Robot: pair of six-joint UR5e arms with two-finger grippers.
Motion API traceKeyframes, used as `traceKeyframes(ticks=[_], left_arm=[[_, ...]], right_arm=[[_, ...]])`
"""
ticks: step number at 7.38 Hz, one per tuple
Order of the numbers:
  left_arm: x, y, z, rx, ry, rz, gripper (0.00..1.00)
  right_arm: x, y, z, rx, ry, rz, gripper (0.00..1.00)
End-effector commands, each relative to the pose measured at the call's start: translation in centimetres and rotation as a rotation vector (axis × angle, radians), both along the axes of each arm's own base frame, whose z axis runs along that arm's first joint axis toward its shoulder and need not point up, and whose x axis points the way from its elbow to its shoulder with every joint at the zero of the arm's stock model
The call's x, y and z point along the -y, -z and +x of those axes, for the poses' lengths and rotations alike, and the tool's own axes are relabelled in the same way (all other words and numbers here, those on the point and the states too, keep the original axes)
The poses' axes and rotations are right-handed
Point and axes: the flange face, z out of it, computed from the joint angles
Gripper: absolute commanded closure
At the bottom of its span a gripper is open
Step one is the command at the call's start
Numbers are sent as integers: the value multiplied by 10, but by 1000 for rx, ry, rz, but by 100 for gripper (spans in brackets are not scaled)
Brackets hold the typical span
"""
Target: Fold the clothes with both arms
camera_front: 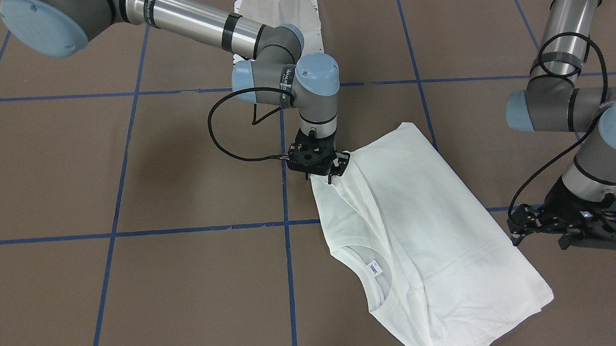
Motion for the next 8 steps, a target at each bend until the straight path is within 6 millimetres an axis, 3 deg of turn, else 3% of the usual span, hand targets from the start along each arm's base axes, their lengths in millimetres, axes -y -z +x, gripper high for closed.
traceKeyframes(ticks=[1,2,4,5,6,7,8], left_arm=[[0,0,0,0,0,0,0],[0,0,0,0,0,0,0],[0,0,0,0,0,0,0],[-1,0,0,0,0,0,0],[-2,-3,-1,1,0,-3,0],[-2,-2,-1,1,0,-1,0],[-2,-3,-1,1,0,-1,0]], right_arm=[[-4,0,-3,1,-17,-11,87],[-3,1,-2,4,-25,-17,100],[4,4,3,9,-28,-11,100],[25,4,18,3,-23,12,100],[50,-5,38,-6,3,18,100],[61,-24,59,-9,25,10,100],[50,-55,86,-4,47,23,100]])
